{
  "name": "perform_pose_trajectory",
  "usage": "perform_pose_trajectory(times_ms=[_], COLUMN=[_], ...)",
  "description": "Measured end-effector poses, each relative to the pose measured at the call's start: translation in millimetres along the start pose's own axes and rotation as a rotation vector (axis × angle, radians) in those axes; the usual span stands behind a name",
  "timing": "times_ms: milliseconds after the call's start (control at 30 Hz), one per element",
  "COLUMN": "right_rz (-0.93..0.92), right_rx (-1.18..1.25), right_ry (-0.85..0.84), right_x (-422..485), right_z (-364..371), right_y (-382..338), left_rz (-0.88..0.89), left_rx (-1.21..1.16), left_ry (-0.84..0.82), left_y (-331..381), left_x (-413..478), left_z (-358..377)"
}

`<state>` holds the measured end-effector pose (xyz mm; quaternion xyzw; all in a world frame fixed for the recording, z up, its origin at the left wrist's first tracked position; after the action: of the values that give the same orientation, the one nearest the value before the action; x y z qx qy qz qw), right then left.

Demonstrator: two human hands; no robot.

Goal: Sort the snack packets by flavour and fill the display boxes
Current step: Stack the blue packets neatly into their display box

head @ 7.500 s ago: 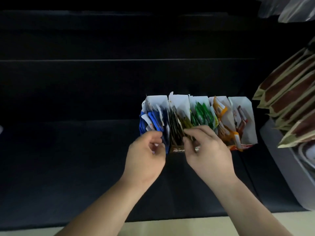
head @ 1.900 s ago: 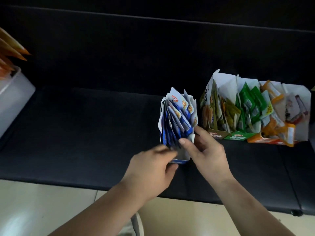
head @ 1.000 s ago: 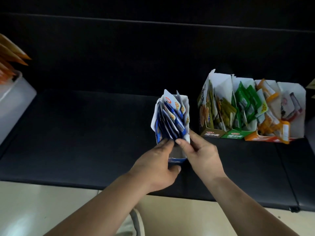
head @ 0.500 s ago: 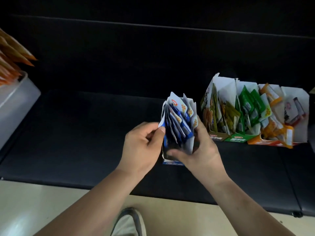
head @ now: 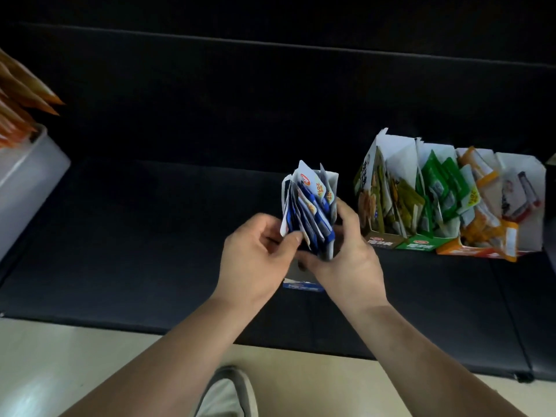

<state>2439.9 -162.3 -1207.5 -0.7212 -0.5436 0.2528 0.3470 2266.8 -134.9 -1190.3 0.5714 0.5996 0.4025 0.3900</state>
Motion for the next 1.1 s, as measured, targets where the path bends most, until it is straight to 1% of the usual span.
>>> perform_pose_trajectory(times_ms=[67, 133, 200, 233, 300, 467, 533, 600, 667, 800, 833, 867, 933, 967, 1033, 1100], right_rz=[0.01, 0.004, 0.003, 0.006, 0.038, 0.115, 0.114, 0.087, 0.025, -0.139, -0.166, -0.188, -0.223, -0.223, -0.158, -0.099], right_rx=[0.096, 0.16, 0.175, 0.162, 0.133, 0.131, 0.14, 0.16, 0.193, 0.162, 0.16, 0.186, 0.262, 0.293, 0.361, 0.454], right_ry=[-0.016, -0.032, -0.037, -0.034, -0.032, -0.03, -0.026, 0.008, 0.085, 0.34, 0.346, 0.302, 0.155, 0.109, 0.079, 0.087], right_x=[-0.8, -2.2, -3.6, -3.8, -3.4, -3.8, -6.1, -11.5, -19.6, -39.9, -42.4, -43.9, -45.8, -46.5, -46.0, -44.2], right_z=[-1.4, -3.6, -5.2, -5.0, -3.3, -2.8, -5.7, -12.4, -23.3, -57.5, -61.6, -61.5, -55.8, -54.3, -56.3, -62.2], right_y=[2.0, 6.2, 11.4, 14.1, 20.7, 27.0, 20.1, 9.8, -6.2, -46.5, -54.6, -61.7, -74.7, -79.4, -82.0, -76.8], left_rz=[0.024, 0.057, 0.099, 0.118, 0.146, 0.198, 0.214, 0.152, 0.096, 0.086, 0.087, 0.082, 0.08, 0.089, 0.113, 0.09], left_rx=[0.039, 0.027, 0.023, 0.016, -0.016, -0.046, -0.05, -0.117, -0.168, -0.229, -0.244, -0.268, -0.315, -0.325, -0.354, -0.417], left_ry=[0.029, -0.012, -0.053, -0.045, 0.02, 0.256, 0.271, 0.21, 0.151, 0.113, 0.103, 0.086, 0.017, -0.03, -0.136, -0.23], left_y=[0.7, -0.9, 0.7, 4.0, 15.0, 50.1, 54.6, 51.8, 49.9, 59.7, 64.0, 68.2, 78.5, 83.9, 92.0, 93.4], left_x=[7.2, 8.9, 4.7, 2.2, -1.8, -3.1, -2.1, -1.2, -2.6, -6.8, -9.4, -12.5, -19.5, -22.4, -26.4, -28.6], left_z=[-1.8, -2.3, -4.3, -7.8, -19.4, -61.3, -70.9, -71.2, -69.0, -59.5, -56.0, -51.8, -42.8, -38.2, -31.5, -26.5])
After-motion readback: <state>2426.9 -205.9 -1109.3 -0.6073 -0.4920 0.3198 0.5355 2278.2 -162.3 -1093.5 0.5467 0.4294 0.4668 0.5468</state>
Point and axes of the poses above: each hand's wrist, its own x-axis towards the middle knuckle, its own z-axis out of the palm, y = z × x, the point moved 6 cm from there along x, towards the middle knuckle, and after that the axes turned 4 degrees about y, right-handed, at the moved point
